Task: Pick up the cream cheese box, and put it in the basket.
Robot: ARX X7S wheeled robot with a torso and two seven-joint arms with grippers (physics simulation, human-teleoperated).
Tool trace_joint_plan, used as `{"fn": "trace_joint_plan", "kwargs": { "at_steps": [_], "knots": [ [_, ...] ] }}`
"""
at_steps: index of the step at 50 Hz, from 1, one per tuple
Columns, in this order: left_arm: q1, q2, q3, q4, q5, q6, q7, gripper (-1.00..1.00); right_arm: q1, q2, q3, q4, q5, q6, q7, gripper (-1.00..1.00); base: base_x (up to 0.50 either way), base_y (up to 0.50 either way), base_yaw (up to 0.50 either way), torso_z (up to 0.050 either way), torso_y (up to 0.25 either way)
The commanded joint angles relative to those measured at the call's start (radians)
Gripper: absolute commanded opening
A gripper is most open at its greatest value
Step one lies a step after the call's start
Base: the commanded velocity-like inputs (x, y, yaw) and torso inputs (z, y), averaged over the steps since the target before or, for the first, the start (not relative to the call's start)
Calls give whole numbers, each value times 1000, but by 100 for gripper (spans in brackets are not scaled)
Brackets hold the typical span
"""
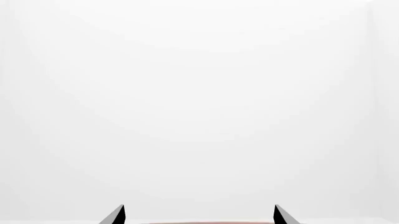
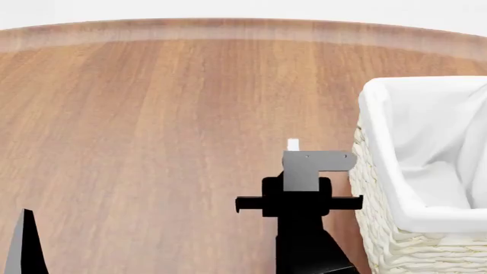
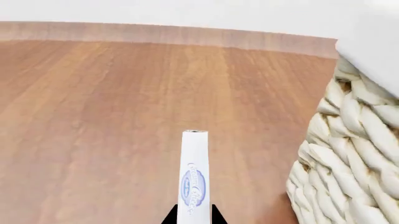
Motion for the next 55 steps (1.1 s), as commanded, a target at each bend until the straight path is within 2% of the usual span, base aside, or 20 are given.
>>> {"fn": "trace_joint_plan", "kwargs": {
  "at_steps": [1, 12, 41, 46, 55],
  "knots": [
    [1, -6, 2, 4, -4, -1, -6, 100, -2, 69, -5, -216, -2, 72, 67, -100, 0, 0, 0, 0, 0],
    [-1, -11, 5, 7, -7, -8, -11, 100, -4, 95, -6, -302, 7, 100, 92, -100, -1, 0, 0, 0, 117],
    [-9, -22, 17, 3, -3, -6, -20, 100, 38, 226, 12, -717, 69, 239, 221, -100, -1, 0, 0, 0, 250],
    [-4, -25, 21, 5, 7, 3, -22, 100, 56, 274, 32, -828, 95, 275, 259, -100, 0, 0, 0, 0, 209],
    [0, -29, 31, 0, 23, 11, -23, 100, 95, 375, 79, -1040, 160, 345, 328, -100, 0, 0, 0, 0, 4]
  ]
}}
